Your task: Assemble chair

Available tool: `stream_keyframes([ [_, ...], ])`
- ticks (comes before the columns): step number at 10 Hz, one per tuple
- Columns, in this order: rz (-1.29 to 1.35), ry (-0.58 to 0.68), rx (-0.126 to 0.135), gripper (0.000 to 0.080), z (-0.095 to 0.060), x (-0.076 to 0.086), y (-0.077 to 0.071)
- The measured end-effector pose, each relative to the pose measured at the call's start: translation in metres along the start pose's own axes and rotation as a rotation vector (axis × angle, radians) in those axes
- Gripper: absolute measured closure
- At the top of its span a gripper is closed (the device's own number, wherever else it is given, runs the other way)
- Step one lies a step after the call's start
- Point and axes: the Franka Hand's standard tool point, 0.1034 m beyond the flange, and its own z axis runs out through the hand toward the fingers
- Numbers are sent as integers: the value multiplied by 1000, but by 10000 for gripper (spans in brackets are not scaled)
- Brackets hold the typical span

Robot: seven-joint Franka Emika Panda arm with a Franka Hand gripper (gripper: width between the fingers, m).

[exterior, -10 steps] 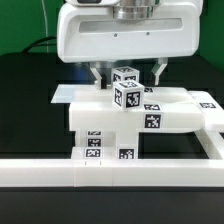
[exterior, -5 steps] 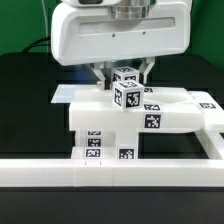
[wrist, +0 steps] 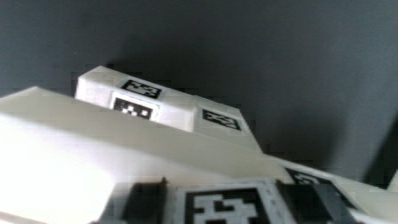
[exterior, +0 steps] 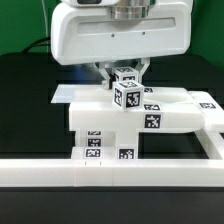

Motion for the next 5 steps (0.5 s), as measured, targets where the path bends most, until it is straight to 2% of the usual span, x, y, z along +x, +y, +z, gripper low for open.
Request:
stream_keyframes([
  [5,567,1,35,515,0,0,-3],
])
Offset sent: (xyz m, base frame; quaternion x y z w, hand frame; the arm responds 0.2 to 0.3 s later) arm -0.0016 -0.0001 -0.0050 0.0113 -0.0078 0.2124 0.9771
